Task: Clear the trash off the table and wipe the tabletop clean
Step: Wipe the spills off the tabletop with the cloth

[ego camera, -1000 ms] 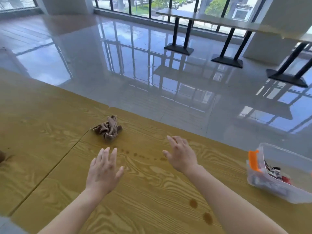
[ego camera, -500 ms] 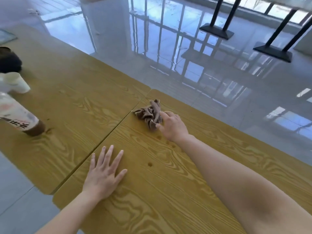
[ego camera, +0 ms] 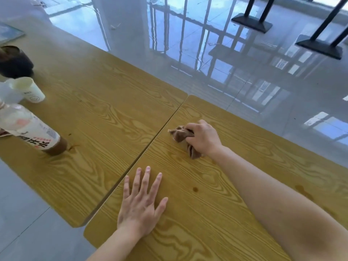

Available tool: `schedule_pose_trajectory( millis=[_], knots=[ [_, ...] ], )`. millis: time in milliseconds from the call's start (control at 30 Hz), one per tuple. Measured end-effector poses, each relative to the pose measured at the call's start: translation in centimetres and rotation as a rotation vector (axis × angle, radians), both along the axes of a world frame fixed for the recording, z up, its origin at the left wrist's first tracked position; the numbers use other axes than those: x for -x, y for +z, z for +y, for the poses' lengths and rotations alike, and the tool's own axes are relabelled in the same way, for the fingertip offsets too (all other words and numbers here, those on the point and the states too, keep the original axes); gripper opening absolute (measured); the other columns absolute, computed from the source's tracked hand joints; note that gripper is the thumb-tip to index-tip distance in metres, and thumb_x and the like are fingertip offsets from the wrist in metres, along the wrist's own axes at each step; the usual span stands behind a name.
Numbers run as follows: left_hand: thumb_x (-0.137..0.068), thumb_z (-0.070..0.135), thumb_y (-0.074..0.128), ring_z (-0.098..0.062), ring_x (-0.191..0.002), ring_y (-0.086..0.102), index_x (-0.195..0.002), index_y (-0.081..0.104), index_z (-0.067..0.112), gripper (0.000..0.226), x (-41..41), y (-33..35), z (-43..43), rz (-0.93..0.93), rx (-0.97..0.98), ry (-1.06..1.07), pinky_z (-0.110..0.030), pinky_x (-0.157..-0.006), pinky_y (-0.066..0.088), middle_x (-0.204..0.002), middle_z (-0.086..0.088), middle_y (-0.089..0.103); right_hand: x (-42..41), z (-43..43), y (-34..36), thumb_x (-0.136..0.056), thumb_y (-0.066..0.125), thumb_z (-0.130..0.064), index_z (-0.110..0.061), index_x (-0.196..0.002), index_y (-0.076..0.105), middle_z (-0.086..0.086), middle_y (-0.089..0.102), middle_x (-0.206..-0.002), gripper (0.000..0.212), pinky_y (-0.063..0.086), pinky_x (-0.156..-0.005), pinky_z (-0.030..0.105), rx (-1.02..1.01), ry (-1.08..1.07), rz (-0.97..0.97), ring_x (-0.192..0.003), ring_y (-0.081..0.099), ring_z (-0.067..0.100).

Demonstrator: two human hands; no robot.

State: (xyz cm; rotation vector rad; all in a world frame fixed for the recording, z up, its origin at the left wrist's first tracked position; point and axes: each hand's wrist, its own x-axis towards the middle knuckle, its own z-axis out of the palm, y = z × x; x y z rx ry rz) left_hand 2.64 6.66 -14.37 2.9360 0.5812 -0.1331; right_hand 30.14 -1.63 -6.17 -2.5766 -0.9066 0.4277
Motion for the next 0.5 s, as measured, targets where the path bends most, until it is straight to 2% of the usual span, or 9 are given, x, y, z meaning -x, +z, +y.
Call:
schedule_pose_trajectory(
  millis=[67,133,167,233,267,300,400,500],
  knots=[
    [-0.094,0.067,0.024,-0.03,-0.15,0.002,-0.156,0.012,0.029,0.074,-0.1,0.1,0.0,-0.001,0.001,0.001,-0.06,-0.117,0.012,-0.164,-0.008,0.007,3.1,-3.3,0.5,-0.083,0.065,-0.029,-0.039,-0.109,0.064,0.001,0.052,-0.104,0.028,0.04,-0.076,0.035,-0.002,0.02,-0.046,-0.094,0.047,0.024],
    [-0.093,0.067,0.025,-0.031,-0.15,0.002,-0.155,0.015,0.028,0.074,-0.1,0.3,-0.1,0.012,0.002,-0.004,-0.061,-0.117,0.011,-0.164,-0.009,0.009,7.5,-6.5,-0.2,-0.08,0.062,-0.036,-0.042,-0.116,0.06,0.0,0.052,-0.126,0.037,0.044,-0.087,0.04,0.091,0.096,-0.109,-0.105,0.045,0.026],
    [-0.093,0.066,0.026,-0.031,-0.15,0.003,-0.155,0.016,0.028,0.074,-0.1,0.3,-0.1,0.021,0.005,-0.006,-0.061,-0.117,0.011,-0.164,-0.01,0.01,9.7,-7.8,-0.9,-0.08,0.059,-0.042,-0.042,-0.124,0.056,0.0,0.044,-0.142,0.044,0.041,-0.098,0.045,0.15,0.145,-0.114,-0.119,0.041,0.03],
    [-0.093,0.066,0.026,-0.031,-0.15,0.003,-0.155,0.018,0.028,0.074,0.0,0.3,0.0,0.026,0.002,-0.001,-0.061,-0.116,0.012,-0.164,-0.01,0.011,13.5,-9.5,-2.8,-0.088,0.048,-0.057,-0.042,-0.142,0.042,-0.003,0.013,-0.165,0.056,0.019,-0.119,0.05,0.197,0.2,-0.092,-0.149,0.013,0.03],
    [-0.093,0.067,0.026,-0.031,-0.15,0.003,-0.155,0.018,0.028,0.074,-0.1,0.4,0.0,0.025,-0.002,0.0,-0.061,-0.117,0.012,-0.164,-0.01,0.011,14.9,-10.3,-3.6,-0.093,0.041,-0.061,-0.041,-0.146,0.038,-0.006,0.004,-0.166,0.058,0.01,-0.122,0.048,0.186,0.195,-0.1,-0.153,0.001,0.023],
    [-0.093,0.067,0.025,-0.031,-0.15,0.003,-0.155,0.018,0.028,0.074,-0.1,0.4,-0.1,0.022,-0.002,-0.002,-0.061,-0.117,0.012,-0.163,-0.01,0.012,16.0,-11.3,-4.2,-0.095,0.037,-0.062,-0.04,-0.146,0.04,-0.008,0.005,-0.165,0.055,0.01,-0.122,0.046,0.157,0.18,-0.118,-0.153,0.001,0.019],
    [-0.093,0.068,0.02,-0.029,-0.15,0.0,-0.155,0.014,0.03,0.073,0.1,0.3,0.0,0.027,0.014,-0.004,-0.06,-0.118,0.009,-0.164,-0.009,0.009,17.8,-15.3,-5.3,-0.097,0.042,-0.057,-0.042,-0.14,0.049,-0.005,0.024,-0.162,0.047,0.024,-0.118,0.044,0.076,0.181,-0.162,-0.15,0.02,0.018],
    [-0.091,0.069,0.01,-0.027,-0.148,-0.017,-0.155,0.0,0.035,0.073,-0.4,0.3,-0.4,0.053,0.031,0.039,-0.061,-0.117,-0.002,-0.165,-0.006,-0.005,15.7,-18.2,-5.4,-0.096,0.038,-0.06,-0.049,-0.144,0.039,-0.001,0.015,-0.165,0.049,0.018,-0.122,0.041,0.137,0.13,-0.18,-0.152,0.013,0.018]
  ],
)
